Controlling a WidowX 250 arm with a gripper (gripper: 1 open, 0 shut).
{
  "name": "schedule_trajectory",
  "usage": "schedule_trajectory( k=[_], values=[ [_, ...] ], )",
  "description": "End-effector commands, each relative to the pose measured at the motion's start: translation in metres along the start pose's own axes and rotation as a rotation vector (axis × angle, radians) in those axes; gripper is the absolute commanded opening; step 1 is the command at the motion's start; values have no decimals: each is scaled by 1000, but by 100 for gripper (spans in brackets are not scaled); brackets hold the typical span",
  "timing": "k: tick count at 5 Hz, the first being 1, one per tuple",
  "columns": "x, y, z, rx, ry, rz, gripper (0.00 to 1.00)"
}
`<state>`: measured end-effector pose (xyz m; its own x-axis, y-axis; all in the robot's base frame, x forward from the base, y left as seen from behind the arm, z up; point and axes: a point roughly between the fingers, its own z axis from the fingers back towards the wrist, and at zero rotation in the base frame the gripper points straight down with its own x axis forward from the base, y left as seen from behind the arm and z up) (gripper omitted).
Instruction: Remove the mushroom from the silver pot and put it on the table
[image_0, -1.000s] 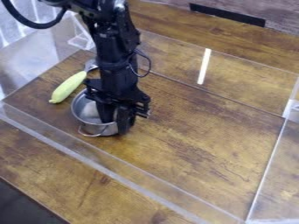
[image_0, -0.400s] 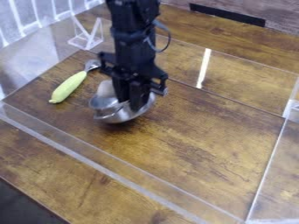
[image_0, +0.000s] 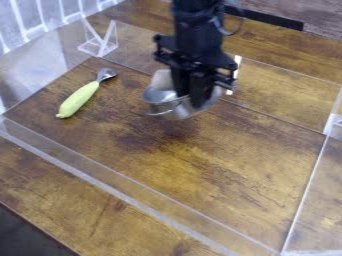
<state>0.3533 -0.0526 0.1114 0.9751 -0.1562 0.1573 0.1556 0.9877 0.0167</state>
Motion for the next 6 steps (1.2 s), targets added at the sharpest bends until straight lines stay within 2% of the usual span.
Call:
schedule_trajectory(
  k=[1,3,6],
  values=[
    [11,-18,8,-16,-37,-59,0],
    [13,-17,-10,-17,-1,-78,0],
    [15,-12,-18,-20,32,-74,0]
  ],
)
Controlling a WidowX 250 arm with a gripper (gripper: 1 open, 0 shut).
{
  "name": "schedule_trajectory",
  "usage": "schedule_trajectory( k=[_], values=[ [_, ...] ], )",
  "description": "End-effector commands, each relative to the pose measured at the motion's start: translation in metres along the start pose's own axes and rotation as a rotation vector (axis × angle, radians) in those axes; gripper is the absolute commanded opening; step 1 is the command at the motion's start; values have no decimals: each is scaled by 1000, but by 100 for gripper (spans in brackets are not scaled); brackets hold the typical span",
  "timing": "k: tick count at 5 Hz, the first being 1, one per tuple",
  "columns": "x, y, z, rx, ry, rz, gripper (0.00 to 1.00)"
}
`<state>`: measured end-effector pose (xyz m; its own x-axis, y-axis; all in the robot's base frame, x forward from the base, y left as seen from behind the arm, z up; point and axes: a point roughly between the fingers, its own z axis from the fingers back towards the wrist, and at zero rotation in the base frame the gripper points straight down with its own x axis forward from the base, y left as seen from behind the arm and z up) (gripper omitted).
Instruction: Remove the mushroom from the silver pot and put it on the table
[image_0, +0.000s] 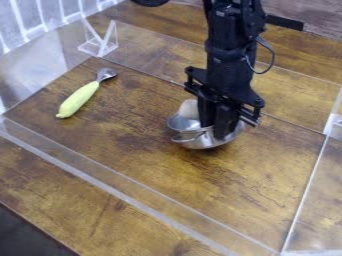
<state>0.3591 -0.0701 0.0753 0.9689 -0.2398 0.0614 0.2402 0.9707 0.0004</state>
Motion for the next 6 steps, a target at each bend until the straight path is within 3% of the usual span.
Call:
schedule_trajectory(
  k=[1,6],
  values=[
    [10,8,19,8,-55,13,0],
    [11,16,14,0,-25,23,0]
  ],
)
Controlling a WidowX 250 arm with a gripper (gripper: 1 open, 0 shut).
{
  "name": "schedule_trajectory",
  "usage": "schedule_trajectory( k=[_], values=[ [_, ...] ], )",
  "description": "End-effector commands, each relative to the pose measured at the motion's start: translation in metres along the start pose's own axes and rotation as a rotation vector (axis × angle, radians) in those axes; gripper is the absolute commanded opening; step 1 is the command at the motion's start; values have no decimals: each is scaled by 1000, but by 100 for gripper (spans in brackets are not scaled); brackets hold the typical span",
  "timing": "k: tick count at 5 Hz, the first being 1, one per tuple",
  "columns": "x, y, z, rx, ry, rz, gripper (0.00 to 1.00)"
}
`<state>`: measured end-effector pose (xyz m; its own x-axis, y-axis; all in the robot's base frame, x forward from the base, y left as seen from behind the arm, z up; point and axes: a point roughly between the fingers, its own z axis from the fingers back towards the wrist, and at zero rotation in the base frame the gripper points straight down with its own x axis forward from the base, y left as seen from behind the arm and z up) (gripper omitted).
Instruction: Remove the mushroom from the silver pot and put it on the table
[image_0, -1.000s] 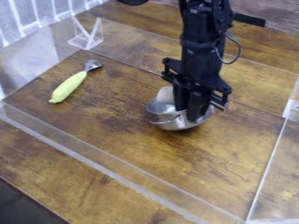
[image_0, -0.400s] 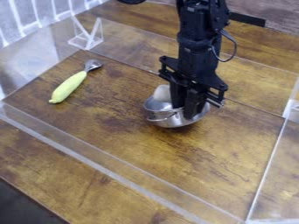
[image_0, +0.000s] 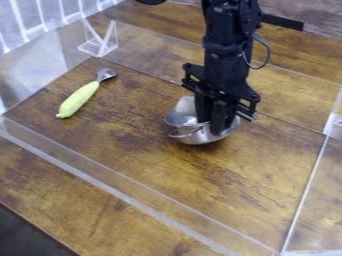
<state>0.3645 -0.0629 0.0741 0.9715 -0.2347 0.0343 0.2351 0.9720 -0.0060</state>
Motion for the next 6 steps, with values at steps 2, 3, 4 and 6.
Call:
schedule_trajectory(
  k=[2,3,4,6],
  values=[
    [7,9,14,-1,-44,18,0],
    [5,11,20,-4,-48,24,0],
    [3,12,25,-8,-53,31,0],
    [-1,19,43,-16,-76,50,0]
  ],
)
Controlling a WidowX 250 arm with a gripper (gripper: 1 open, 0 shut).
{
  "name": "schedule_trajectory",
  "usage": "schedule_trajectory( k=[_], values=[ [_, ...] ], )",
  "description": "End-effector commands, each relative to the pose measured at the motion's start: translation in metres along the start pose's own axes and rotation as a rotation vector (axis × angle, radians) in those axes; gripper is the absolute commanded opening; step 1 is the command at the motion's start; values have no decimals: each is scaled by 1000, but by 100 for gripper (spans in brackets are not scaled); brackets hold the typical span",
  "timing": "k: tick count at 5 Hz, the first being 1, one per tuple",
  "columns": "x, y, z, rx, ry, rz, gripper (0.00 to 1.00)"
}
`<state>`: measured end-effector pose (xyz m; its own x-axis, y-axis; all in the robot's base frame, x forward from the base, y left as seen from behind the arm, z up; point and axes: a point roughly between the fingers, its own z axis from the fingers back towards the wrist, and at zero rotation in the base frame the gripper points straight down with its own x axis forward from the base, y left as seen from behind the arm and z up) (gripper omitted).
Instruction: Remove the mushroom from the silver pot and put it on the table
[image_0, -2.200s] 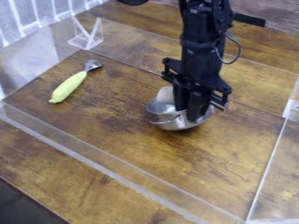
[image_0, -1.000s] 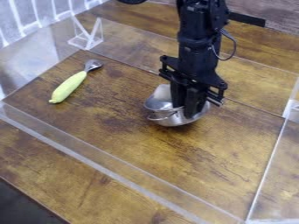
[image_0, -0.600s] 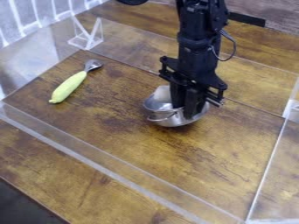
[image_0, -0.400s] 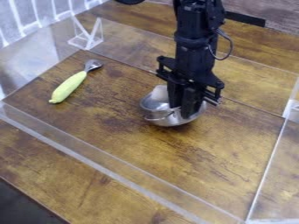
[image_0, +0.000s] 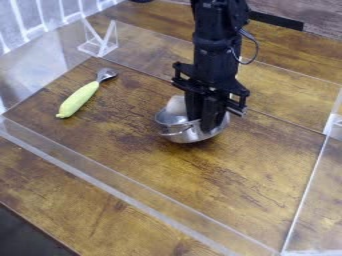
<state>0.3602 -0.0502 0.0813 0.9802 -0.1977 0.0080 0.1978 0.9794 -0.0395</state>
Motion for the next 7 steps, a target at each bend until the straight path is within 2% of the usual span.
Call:
schedule_trajectory(
  k=[1,3,4,5,7],
  values=[
    [3,9,43,7,-109,19,0],
    [-3,22,58,-6,-116,58,0],
    [-5,33,61,-1,-110,77,0],
    [-4,48,60,10,-104,106,0],
    [-2,60,49,17,-80,130,0]
  ],
)
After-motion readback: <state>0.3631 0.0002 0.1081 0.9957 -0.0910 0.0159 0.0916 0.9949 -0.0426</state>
